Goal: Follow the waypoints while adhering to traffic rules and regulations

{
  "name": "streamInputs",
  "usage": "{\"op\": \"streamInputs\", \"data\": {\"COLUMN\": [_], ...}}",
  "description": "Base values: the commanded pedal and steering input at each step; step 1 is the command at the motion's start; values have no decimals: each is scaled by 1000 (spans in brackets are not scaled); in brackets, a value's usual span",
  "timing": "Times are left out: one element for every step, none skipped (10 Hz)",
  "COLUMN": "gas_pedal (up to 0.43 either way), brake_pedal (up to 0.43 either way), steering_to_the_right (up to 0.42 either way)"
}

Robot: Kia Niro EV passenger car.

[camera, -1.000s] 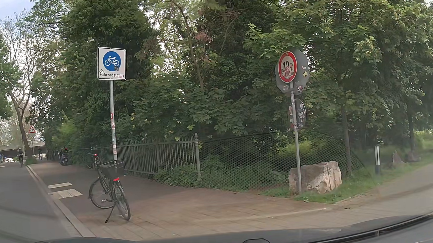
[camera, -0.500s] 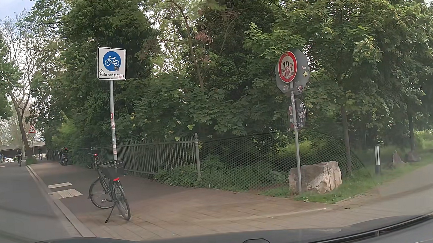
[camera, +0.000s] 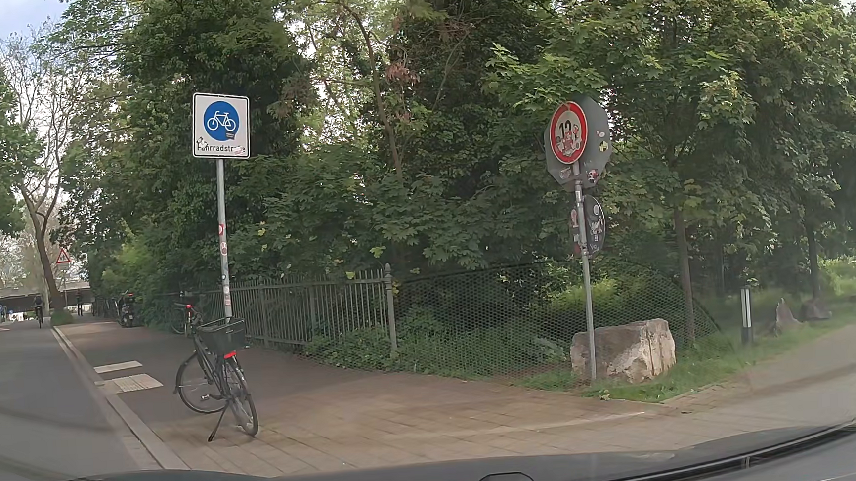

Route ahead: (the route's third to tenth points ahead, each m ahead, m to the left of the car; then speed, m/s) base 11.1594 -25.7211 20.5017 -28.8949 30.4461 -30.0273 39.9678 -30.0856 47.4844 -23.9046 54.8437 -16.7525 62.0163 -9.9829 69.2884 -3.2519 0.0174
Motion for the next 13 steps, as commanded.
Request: {"op": "streamInputs", "data": {"gas_pedal": [0,0,0,0,0,0,0,0,0,0,0,0,0], "brake_pedal": [311,317,317,317,317,317,317,293,268,268,250,165,24], "steering_to_the_right": [842,842,842,842,842,842,842,844,846,849,852,856,859]}}
